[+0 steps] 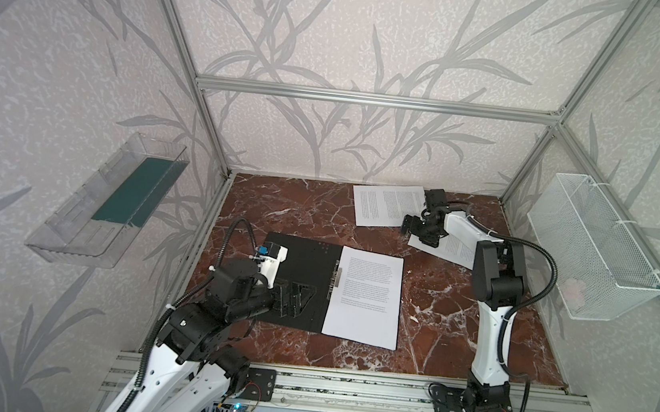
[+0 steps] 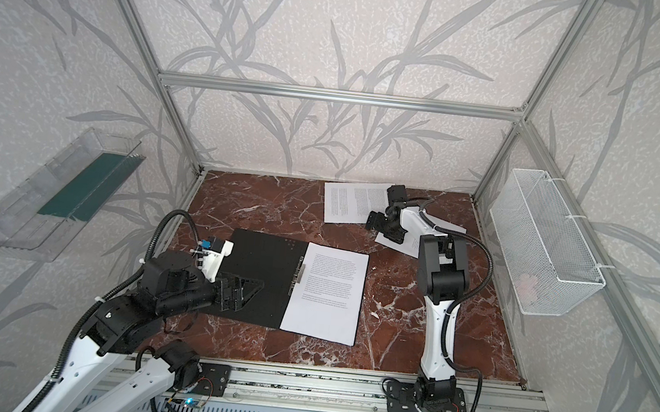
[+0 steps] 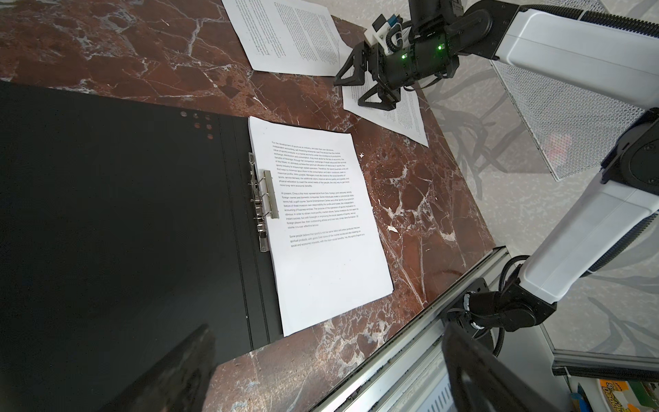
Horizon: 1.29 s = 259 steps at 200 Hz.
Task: Put the files into the folder
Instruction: 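Pinch the nearer loose printed sheet with the right gripper and drag it toward the folder, then hold the sheet with the right gripper while the left gripper grasps its edge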
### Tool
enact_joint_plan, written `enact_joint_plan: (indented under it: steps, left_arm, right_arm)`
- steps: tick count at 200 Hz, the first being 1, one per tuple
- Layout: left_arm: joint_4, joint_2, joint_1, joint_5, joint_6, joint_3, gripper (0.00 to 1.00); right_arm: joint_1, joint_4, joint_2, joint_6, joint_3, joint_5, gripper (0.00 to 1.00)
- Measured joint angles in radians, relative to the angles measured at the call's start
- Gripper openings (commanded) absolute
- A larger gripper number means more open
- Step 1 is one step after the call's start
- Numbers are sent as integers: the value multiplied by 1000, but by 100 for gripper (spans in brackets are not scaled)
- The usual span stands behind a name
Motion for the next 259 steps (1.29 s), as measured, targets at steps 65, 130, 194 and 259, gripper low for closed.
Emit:
enact_joint_plan:
  steps: [65, 130, 194, 259]
  left_arm:
    - [2, 8, 0, 1, 0, 0, 99]
    - [85, 108, 0, 94, -51, -3, 99]
    - [251, 204, -24, 182, -145, -13, 99]
    - [365, 280, -138, 174, -195, -14, 99]
  right_arm:
    - [-34, 101, -142, 42, -241, -59, 97]
    - [-127, 219, -581, 116, -819, -91, 97]
    - [-189, 177, -962, 121, -1014, -64, 98]
    - [-94, 168, -606, 97, -616, -69, 99]
